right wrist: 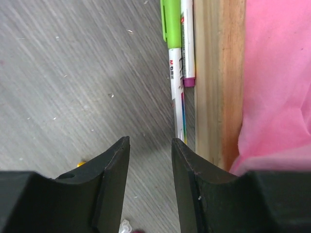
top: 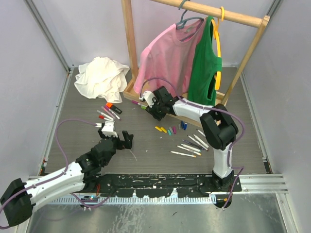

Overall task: Open the pen caps
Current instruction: Pick up the pen from the center of the board.

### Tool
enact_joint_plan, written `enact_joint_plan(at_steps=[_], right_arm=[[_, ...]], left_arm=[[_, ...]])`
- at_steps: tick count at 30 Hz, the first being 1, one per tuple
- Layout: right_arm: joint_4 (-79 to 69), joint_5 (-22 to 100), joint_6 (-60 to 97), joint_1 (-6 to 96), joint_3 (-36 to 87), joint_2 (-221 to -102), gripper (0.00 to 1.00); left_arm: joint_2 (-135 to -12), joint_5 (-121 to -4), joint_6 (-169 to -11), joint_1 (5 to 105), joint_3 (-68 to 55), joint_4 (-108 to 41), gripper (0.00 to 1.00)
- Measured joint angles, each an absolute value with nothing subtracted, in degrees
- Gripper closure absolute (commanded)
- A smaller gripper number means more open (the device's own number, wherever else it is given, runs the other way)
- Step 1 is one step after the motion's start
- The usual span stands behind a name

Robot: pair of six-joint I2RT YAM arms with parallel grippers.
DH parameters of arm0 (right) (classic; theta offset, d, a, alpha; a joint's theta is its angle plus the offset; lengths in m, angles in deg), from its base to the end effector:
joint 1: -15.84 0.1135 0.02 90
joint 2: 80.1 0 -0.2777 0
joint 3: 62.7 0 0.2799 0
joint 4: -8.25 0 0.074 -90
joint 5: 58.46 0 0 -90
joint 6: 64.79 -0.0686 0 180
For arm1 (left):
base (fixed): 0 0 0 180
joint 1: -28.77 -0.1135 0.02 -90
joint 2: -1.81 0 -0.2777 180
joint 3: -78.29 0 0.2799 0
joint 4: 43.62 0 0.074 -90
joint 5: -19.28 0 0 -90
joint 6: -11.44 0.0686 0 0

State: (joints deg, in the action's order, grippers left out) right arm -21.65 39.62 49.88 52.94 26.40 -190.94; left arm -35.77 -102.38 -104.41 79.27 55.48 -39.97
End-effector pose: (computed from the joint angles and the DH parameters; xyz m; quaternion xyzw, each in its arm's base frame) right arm 0.3665 0.2893 0.1581 -0.5035 0.7967 0.1016 0.3186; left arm 0.1526 -0.1285 0.1697 0.0107 0.7965 -0.1738 0.5791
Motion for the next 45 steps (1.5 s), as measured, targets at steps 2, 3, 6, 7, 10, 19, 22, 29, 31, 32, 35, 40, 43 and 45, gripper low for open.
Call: enact_joint_plan(at_steps=[2, 3, 6, 7, 10, 19, 22, 29, 31, 32, 35, 40, 43, 45], right_arm=[[-21.56, 38.16, 48.79, 53.03, 27.21, -192.52, 0.56], [-21.54, 37.48, 48.31, 53.03, 27.56, -193.15, 0.56], [-21.23, 35.23, 46.93, 53.12, 28.35, -194.53, 0.56], [-21.21, 34.48, 46.53, 53.12, 28.50, -194.83, 0.56], [-21.03, 32.80, 45.79, 53.12, 28.63, -195.31, 0.56], [-21.03, 31.71, 45.38, 53.12, 29.75, -196.89, 0.71], [-21.80, 33.63, 45.40, 53.12, 30.75, -197.54, 0.83], [-25.47, 41.17, 45.57, 53.25, 31.93, -197.74, 0.88], [-26.52, 43.14, 45.86, 53.31, 32.09, -197.74, 0.85], [-26.87, 43.97, 46.03, 53.40, 32.09, -197.74, 0.82], [-28.03, 45.39, 46.12, 53.92, 32.48, -197.87, 0.73], [-29.05, 45.19, 46.01, 54.97, 34.91, -199.69, 0.75], [-29.10, 45.17, 46.05, 55.15, 35.98, -200.39, 0.89], [-29.25, 45.33, 46.08, 55.15, 36.17, -200.49, 0.98]], left_arm=[[-36.08, -102.45, -104.39, 79.27, 55.48, -39.97, 0.02], [-36.12, -102.45, -104.39, 79.27, 55.48, -39.97, 0.02], [-36.12, -102.45, -104.39, 79.27, 55.48, -40.00, 0.02], [-36.12, -102.45, -104.39, 79.27, 55.48, -40.00, 0.02], [-36.10, -102.45, -104.39, 79.27, 55.48, -40.00, 0.02], [-36.10, -102.42, -104.36, 79.27, 55.48, -40.00, 0.02], [-36.10, -102.42, -104.32, 79.27, 55.48, -40.00, 0.02], [-35.44, -102.40, -104.12, 79.27, 55.52, -40.00, 0.02], [-34.85, -102.42, -104.10, 79.27, 55.74, -40.04, 0.02], [-34.52, -102.42, -104.08, 79.27, 55.89, -40.04, 0.02], [-33.82, -102.42, -103.99, 79.27, 56.22, -40.04, 0.02], [-33.23, -102.40, -103.71, 79.27, 56.53, -40.02, 0.02], [-33.17, -102.42, -103.53, 79.27, 56.53, -40.04, 0.02], [-33.17, -102.40, -103.42, 79.27, 56.53, -40.04, 0.02]])
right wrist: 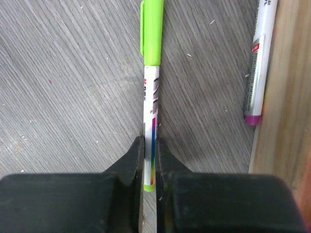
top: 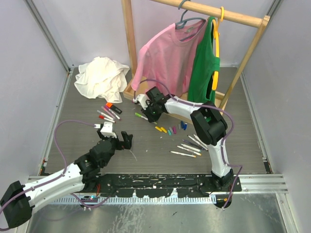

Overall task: Open the pen caps
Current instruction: Pick up the pen from the center of the board.

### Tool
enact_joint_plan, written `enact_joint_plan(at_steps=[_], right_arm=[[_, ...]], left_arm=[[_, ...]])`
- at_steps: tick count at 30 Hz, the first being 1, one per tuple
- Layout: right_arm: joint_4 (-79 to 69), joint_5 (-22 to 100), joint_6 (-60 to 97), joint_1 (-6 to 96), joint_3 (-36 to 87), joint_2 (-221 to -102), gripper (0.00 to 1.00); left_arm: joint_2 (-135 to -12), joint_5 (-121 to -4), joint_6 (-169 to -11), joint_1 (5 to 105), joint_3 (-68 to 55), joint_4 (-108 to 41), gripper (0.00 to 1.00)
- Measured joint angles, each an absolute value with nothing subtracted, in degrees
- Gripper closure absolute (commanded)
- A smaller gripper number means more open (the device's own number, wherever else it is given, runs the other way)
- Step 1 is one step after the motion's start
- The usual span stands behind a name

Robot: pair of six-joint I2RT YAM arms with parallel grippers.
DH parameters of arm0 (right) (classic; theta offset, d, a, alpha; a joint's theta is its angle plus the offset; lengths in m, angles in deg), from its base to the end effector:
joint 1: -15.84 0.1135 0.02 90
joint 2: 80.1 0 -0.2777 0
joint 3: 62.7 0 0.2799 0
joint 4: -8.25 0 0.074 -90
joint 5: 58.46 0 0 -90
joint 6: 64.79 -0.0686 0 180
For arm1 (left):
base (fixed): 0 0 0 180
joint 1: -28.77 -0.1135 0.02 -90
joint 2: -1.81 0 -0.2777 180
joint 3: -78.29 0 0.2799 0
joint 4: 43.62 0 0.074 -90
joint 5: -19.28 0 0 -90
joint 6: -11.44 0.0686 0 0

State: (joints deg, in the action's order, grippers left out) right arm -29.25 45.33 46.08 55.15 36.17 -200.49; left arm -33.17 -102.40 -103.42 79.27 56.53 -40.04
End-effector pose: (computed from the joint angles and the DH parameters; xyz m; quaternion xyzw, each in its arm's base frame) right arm 0.3713 0.3251 0.1298 -0.5074 0.8117 0.1567 0.2432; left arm 0.1497 -0.1250 0.1704 0.0127 0.7892 -0.1772 0.5879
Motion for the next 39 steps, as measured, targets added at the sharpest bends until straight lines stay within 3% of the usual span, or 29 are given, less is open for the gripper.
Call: enact_joint_plan(at_steps=[10, 25, 27, 36, 39], right_arm=[[-30.30, 48.45, 46.32, 55.15, 34.19, -197.37, 0.99], [-33.78, 67.90, 52.79, 54.32, 17.36, -164.98, 0.99], [-35.46, 70.90, 53.73, 53.68, 13.99, -160.65, 0.99], [-39.96, 79.66, 55.54, 49.14, 9.86, -152.21, 0.99], [-40.33, 80.45, 55.56, 49.09, 9.62, -151.73, 0.99]], left_arm=[[-28.40, -95.52, -105.33, 79.27, 59.54, -44.70, 0.02], [-11.42, -81.29, -118.48, 79.27, 63.56, -59.21, 0.02], [-12.67, -79.89, -119.36, 79.27, 63.54, -61.77, 0.00], [-35.35, -75.13, -122.46, 79.27, 58.91, -74.42, 0.12], [-43.70, -74.10, -123.69, 79.29, 55.65, -79.40, 0.22]])
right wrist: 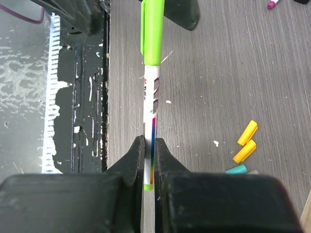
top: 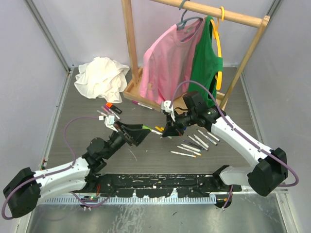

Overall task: Open the pen caps
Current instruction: Pick up the pen from the center of the board, then open the pen cap from the pen.

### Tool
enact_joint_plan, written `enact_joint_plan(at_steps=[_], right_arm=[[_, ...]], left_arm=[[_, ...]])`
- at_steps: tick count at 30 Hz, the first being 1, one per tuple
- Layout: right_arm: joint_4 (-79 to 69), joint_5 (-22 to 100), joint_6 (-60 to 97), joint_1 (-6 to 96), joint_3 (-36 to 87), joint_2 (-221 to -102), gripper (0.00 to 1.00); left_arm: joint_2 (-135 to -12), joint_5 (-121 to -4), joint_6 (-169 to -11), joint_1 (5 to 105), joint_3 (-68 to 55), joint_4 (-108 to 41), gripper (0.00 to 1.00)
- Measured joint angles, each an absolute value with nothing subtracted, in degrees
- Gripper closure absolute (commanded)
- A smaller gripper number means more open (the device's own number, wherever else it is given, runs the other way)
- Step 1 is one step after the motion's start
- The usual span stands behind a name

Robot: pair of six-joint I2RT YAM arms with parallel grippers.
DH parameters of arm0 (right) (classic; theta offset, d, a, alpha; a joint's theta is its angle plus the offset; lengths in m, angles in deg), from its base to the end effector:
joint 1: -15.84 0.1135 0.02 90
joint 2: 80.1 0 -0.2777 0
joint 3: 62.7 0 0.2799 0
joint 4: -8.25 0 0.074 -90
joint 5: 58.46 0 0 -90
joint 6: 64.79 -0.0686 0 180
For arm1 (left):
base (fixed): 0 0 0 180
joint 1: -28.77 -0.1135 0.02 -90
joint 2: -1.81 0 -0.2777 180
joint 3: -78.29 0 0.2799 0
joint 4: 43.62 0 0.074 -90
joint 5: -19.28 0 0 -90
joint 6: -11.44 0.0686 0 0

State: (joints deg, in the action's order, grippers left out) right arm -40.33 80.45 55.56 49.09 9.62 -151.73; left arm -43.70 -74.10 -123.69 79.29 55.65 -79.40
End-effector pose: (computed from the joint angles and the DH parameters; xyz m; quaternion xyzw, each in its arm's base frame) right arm 0.2160 0.2035 0.2921 -0.5741 0.6436 0.3945 0.3172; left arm 0.1444 -0.1689 0.2347 0.0062 0.6233 -0.5670 0.5385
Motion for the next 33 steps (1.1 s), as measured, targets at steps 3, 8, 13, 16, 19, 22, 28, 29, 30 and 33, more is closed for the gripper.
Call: enact_joint_plan(at_steps=[3, 8, 13, 16, 19, 22, 28, 29, 30, 33], right_arm=[[-40.35, 80.97, 55.56, 49.09, 9.60, -151.71, 0.99], [-40.33, 81.15, 55.45, 49.09, 9.33, -151.69, 0.99], [-39.59, 80.25, 54.69, 49.09, 8.90, -151.64, 0.99], [-38.69, 79.42, 53.77, 49.09, 8.50, -151.14, 0.99], [-37.80, 78.72, 52.98, 49.05, 8.04, -150.18, 0.99], [-37.01, 78.35, 52.20, 48.85, 7.87, -149.81, 0.99], [-36.57, 78.15, 51.87, 48.72, 7.74, -149.83, 0.99], [-36.57, 78.18, 51.87, 48.72, 7.74, -149.83, 0.99], [-36.57, 78.26, 51.85, 48.72, 7.72, -149.83, 0.99], [-36.60, 78.39, 51.80, 48.70, 7.69, -149.85, 0.89]], left_arm=[[-49.01, -73.70, -124.93, 79.29, 53.53, -83.60, 0.37], [-54.76, -73.68, -127.49, 79.29, 50.97, -87.27, 0.57], [-56.03, -73.68, -129.00, 79.29, 50.82, -88.28, 0.58], [-56.01, -73.73, -129.48, 79.32, 50.82, -88.37, 0.57], [-56.01, -73.79, -130.13, 79.38, 50.82, -88.34, 0.57], [-56.01, -73.90, -130.40, 79.40, 50.82, -88.32, 0.59], [-56.07, -74.40, -130.55, 79.51, 50.82, -88.02, 0.82], [-56.10, -74.62, -130.46, 79.51, 50.84, -87.88, 0.86], [-56.10, -74.84, -130.46, 79.49, 50.84, -87.69, 0.92], [-56.07, -75.50, -129.98, 79.49, 50.84, -86.94, 1.00]])
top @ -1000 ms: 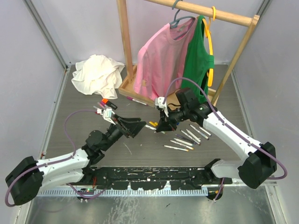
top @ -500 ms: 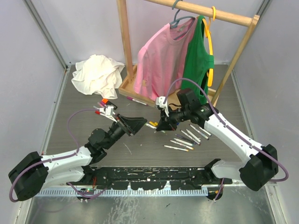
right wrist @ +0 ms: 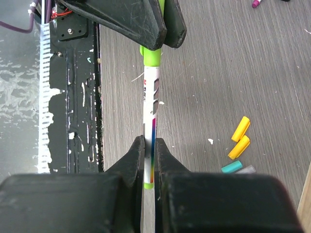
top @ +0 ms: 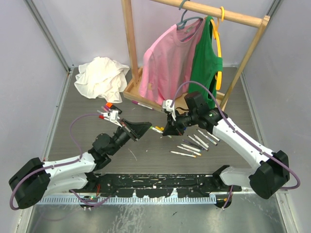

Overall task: Open the pen caps
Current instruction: Open the pen cap from the pen.

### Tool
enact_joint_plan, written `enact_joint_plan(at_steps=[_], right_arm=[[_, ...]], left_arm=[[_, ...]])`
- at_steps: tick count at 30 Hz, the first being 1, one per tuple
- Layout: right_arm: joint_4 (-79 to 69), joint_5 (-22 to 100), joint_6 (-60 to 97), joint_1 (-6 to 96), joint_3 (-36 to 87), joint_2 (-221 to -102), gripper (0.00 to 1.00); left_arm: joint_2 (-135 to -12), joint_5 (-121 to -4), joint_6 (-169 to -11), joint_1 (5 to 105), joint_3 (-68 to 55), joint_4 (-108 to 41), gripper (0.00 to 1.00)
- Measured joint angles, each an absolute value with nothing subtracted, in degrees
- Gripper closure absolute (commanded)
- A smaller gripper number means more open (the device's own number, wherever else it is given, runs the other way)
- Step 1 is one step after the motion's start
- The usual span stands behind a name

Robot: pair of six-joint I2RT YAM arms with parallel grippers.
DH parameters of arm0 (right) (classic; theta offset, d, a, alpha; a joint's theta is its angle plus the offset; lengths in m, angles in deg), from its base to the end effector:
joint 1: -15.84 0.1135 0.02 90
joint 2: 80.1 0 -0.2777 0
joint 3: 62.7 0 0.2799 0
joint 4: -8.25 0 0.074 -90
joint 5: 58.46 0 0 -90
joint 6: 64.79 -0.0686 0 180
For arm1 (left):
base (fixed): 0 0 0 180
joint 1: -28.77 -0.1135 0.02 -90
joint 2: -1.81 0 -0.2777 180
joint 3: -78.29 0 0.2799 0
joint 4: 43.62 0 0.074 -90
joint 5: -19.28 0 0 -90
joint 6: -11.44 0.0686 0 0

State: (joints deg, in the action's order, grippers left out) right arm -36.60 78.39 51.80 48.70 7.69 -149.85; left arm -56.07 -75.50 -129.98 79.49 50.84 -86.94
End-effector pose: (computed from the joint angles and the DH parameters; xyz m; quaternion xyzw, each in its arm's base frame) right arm 0.2168 0.1996 0.2928 -0.5534 0.6574 0.3852 0.3364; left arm 0.1643 -0.1918 0.2387 -0.0364 0.6225 -0.5915 0.5112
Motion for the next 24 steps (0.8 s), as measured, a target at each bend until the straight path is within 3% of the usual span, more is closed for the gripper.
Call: enact_joint_plan(at_steps=[4, 6, 15, 24], right_arm=[[-36.25, 78.66, 51.08, 48.70, 7.26, -149.87, 0.50], [-35.07, 78.64, 50.03, 48.70, 6.60, -149.90, 0.46], [-30.52, 78.55, 45.53, 49.49, 5.16, -153.09, 0.49], [-29.21, 78.20, 44.04, 51.37, 5.12, -154.07, 0.73]], left_arm=[[-56.07, -75.41, -129.26, 79.51, 50.84, -86.64, 1.00], [-56.07, -75.23, -128.71, 79.56, 50.84, -86.64, 1.00], [-58.50, -73.73, -127.07, 79.69, 50.84, -86.77, 1.00], [-59.83, -74.23, -125.13, 79.71, 50.82, -87.10, 1.00]])
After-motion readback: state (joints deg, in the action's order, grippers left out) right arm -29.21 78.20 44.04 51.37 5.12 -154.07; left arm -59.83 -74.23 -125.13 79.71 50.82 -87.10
